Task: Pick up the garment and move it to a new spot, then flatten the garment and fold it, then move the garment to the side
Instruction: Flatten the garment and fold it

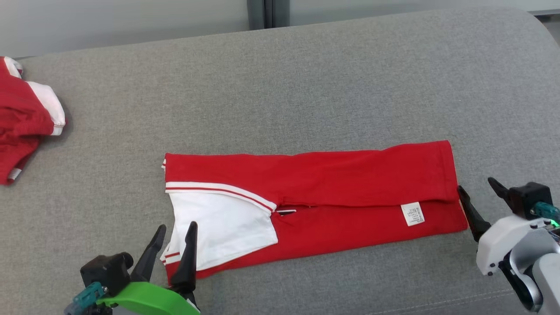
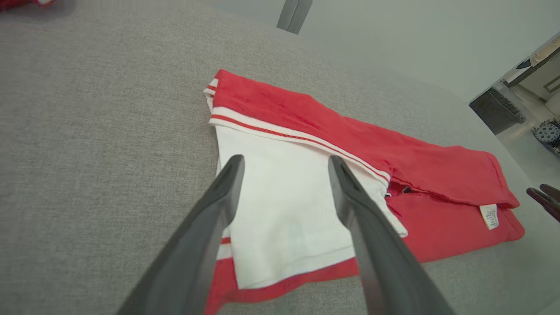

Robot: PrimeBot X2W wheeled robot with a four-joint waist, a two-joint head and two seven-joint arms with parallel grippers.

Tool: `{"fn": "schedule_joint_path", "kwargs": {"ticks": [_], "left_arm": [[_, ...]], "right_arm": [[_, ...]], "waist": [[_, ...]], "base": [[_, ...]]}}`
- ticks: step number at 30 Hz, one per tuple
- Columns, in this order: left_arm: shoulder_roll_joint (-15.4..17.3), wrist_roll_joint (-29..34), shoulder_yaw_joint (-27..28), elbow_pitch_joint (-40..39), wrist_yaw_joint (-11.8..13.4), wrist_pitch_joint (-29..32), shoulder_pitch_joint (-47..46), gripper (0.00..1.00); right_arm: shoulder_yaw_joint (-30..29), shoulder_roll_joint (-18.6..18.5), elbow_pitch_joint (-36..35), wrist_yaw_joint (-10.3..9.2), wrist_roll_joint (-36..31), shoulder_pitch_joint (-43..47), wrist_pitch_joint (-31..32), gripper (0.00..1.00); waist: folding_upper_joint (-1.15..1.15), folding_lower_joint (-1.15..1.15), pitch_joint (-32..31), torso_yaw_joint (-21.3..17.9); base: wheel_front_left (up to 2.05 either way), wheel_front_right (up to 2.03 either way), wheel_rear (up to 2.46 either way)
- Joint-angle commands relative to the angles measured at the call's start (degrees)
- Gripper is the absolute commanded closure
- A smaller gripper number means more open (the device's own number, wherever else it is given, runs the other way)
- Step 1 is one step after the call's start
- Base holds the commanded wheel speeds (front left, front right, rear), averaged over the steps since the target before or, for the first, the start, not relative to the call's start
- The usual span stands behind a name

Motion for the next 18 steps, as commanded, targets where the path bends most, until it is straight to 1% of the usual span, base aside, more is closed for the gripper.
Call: {"fn": "schedule_joint_path", "kwargs": {"ticks": [1,4,6,11,14,18], "left_arm": [[0.1,0.9,0.1,-0.7,0.6,-0.9,1.0,0.0],[-0.4,2.6,0.0,-1.2,1.9,-2.5,1.4,0.0],[-0.9,3.5,0.1,-0.9,2.7,-3.6,1.0,0.0],[-1.7,5.3,0.1,0.8,3.9,-5.5,-1.6,0.0],[-2.0,6.2,0.0,1.9,4.4,-6.2,-2.6,0.0],[-1.7,7.0,0.1,3.1,4.8,-6.6,-3.8,0.0]], "right_arm": [[-1.7,0.7,-0.5,-0.08,-0.6,1.7,-0.1,0.0],[-6.6,3.0,-1.6,-0.08,-1.1,4.3,0.2,0.0],[-8.8,4.4,-2.5,-0.08,-1.5,5.3,0.7,0.0],[-11.2,7.4,-3.9,-0.09,-0.5,4.9,3.8,0.0],[-11.7,8.4,-4.1,-0.09,-0.7,3.6,5.8,0.0],[-12.3,8.9,-2.2,-0.09,-0.7,2.0,8.5,0.0]], "waist": [[0.0,0.0,-1.3,0.4],[0.0,0.0,-2.7,0.6],[0.0,0.0,-3.6,0.7],[0.0,0.0,-5.8,1.4],[0.0,0.0,-6.8,2.3],[0.0,0.0,-7.8,4.0]], "base": [[0.0,0.0,0.0],[0.0,0.0,0.0],[0.0,0.0,0.0],[0.0,0.0,0.0],[0.0,0.0,0.0],[0.0,0.0,0.0]]}}
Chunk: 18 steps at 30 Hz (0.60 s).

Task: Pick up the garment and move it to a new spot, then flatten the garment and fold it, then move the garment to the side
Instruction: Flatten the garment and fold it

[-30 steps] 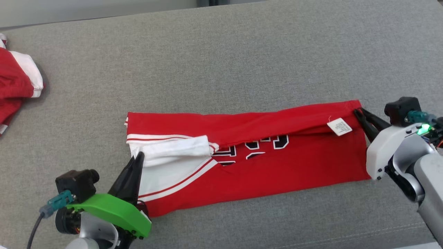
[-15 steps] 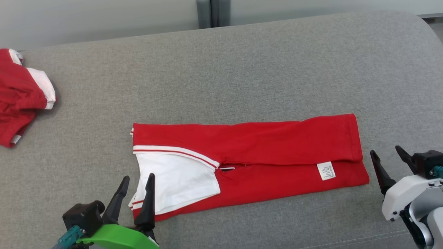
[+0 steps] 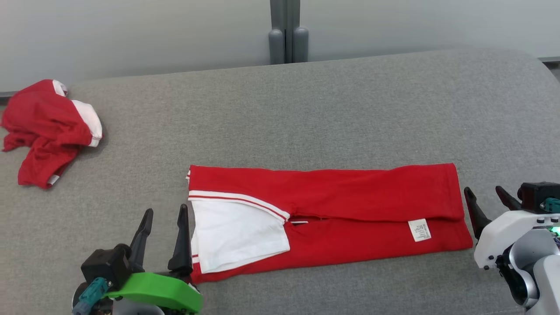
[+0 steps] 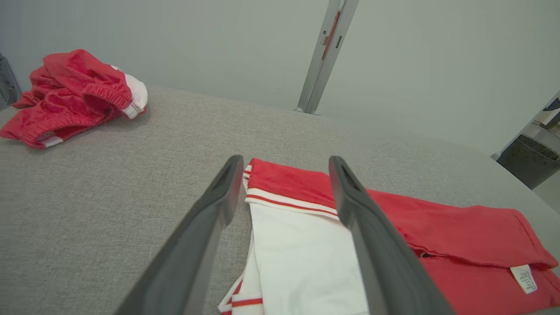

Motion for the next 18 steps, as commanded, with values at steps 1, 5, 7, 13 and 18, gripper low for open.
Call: {"fn": "schedule_joint_path", "kwargs": {"ticks": [1,5,7,13,18], "left_arm": [[0.5,0.6,0.4,0.4,0.2,-0.4,-1.0,0.0],[0.8,0.4,1.0,0.8,0.6,-0.6,-1.1,0.0],[1.1,0.2,1.4,0.8,0.8,-0.7,-0.9,0.0],[1.4,-0.1,1.9,0.4,1.2,-0.6,-1.0,0.0],[1.5,-0.3,1.9,0.0,1.4,-0.3,-1.6,0.0]], "right_arm": [[-0.3,0.1,1.2,-0.09,-0.1,-0.9,0.8,0.0],[-1.0,0.3,5.7,-0.09,-0.4,-2.4,3.1,0.0],[-1.3,0.4,8.4,-0.09,-0.1,-3.1,4.1,0.0],[-1.3,0.7,16.7,-0.09,0.8,-4.7,5.7,0.0],[-1.9,1.4,22.1,-0.09,0.7,-6.0,6.9,0.0]], "waist": [[0.0,0.0,-1.1,1.8],[0.0,0.0,-1.3,4.0],[0.0,0.0,-1.2,5.0],[0.0,0.0,-0.5,7.5],[0.0,0.0,-0.3,8.3]], "base": [[0.0,0.0,0.0],[0.0,0.0,0.0],[0.0,0.0,0.0],[0.0,0.0,0.0],[0.0,0.0,0.0]]}}
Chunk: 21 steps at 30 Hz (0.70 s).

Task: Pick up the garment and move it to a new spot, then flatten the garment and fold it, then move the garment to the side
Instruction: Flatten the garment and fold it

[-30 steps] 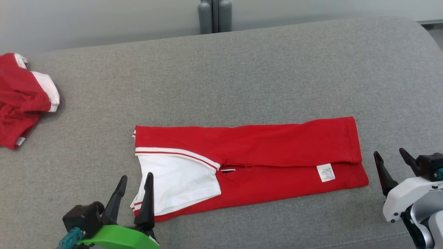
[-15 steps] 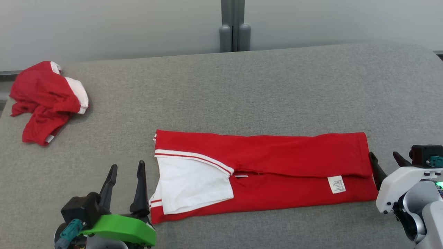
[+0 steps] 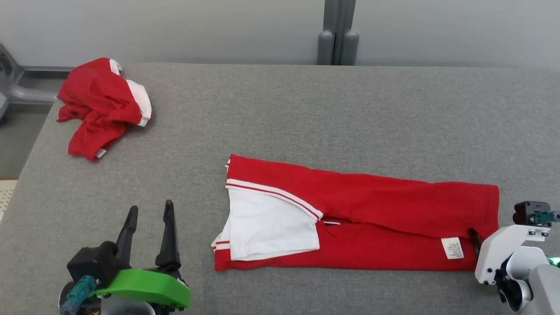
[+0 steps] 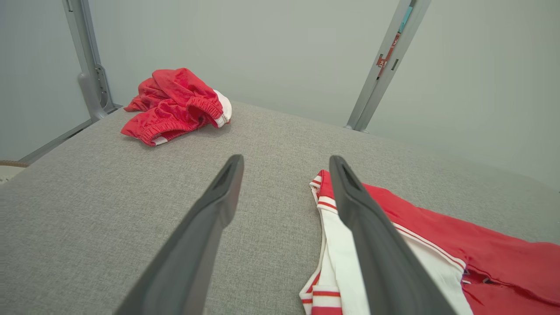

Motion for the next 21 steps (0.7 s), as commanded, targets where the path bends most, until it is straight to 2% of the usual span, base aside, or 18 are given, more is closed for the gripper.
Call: {"fn": "schedule_joint_path", "kwargs": {"ticks": [1,3,4,5,6,10,21], "left_arm": [[0.3,-0.1,0.2,-0.2,0.3,0.1,-1.2,0.0],[0.4,0.0,0.2,-0.2,0.4,0.1,-1.2,0.0],[0.3,0.0,0.2,-0.3,0.5,0.1,-1.3,0.0],[0.4,0.1,0.1,-0.3,0.5,0.2,-1.3,0.0],[0.3,0.2,0.0,-0.3,0.5,0.2,-1.3,0.0],[0.2,0.3,-0.3,-0.4,0.7,0.2,-1.4,0.0],[-0.1,0.2,-0.8,0.2,0.6,-0.3,-2.0,0.0]], "right_arm": [[0.1,0.4,1.6,-0.09,-0.2,-0.5,0.8,0.08],[0.0,0.9,3.2,-0.09,-0.3,-1.2,1.3,0.54],[0.1,1.0,3.9,-0.09,-0.2,-1.7,1.2,0.63],[0.1,1.2,4.6,-0.09,-0.1,-2.3,1.1,0.87],[0.1,1.1,4.9,-0.09,-0.1,-2.8,0.9,1.0],[-0.2,0.1,6.0,-0.1,-0.2,-5.0,-0.4,1.0],[-5.0,-7.0,5.3,-0.1,0.1,-6.5,0.1,1.0]], "waist": [[0.0,0.0,0.1,0.2],[0.0,0.0,0.2,0.1],[0.0,0.0,0.2,0.0],[0.0,0.0,0.3,-0.2],[0.0,0.0,0.3,-0.4],[0.0,0.0,0.3,-1.7],[0.0,0.0,0.5,-4.8]], "base": [[0.0,0.0,0.0],[0.0,0.0,0.0],[0.0,0.0,0.0],[0.0,0.0,0.0],[0.0,0.0,0.0],[0.0,0.0,0.0],[0.0,0.0,0.0]]}}
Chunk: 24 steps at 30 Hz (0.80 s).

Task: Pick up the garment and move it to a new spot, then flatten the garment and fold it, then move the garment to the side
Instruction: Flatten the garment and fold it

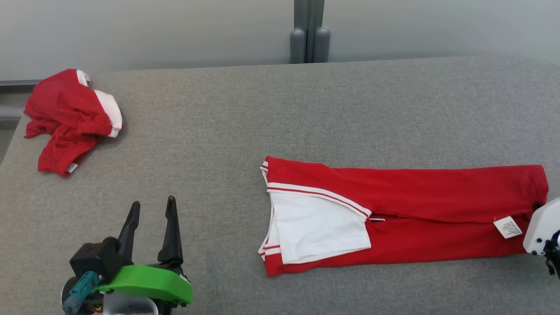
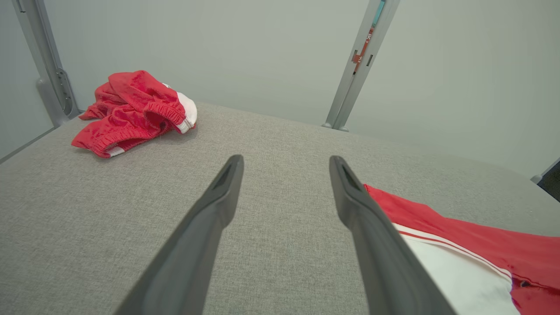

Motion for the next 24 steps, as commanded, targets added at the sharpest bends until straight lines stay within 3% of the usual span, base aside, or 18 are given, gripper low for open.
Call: {"fn": "schedule_joint_path", "kwargs": {"ticks": [1,8,16,24], "left_arm": [[-0.1,0.2,-0.1,0.2,0.1,-0.3,-0.9,0.0],[-0.1,-0.1,-0.2,0.8,0.2,-0.5,-0.8,0.0],[-0.2,-0.6,-0.1,1.3,0.4,-0.8,-0.3,0.0],[-0.4,-0.7,-0.7,1.6,-0.2,-0.8,-1.5,0.0]], "right_arm": [[-0.7,0.1,-0.8,-0.13,0.3,0.1,0.3,1.0],[-0.3,3.9,-8.0,-0.11,7.6,0.3,3.5,1.0],[7.2,5.8,-25.5,-0.07,13.3,4.7,8.7,1.0],[14.5,12.2,-35.4,-0.07,15.9,6.6,11.1,1.0]], "waist": [[0.0,0.0,0.1,-0.5],[0.0,0.0,-0.3,-1.4],[0.0,0.0,-1.0,-1.6],[0.0,0.0,-0.5,-0.1]], "base": [[0.0,0.0,0.0],[0.0,0.0,0.0],[0.0,0.0,0.0],[0.0,0.0,0.0]]}}
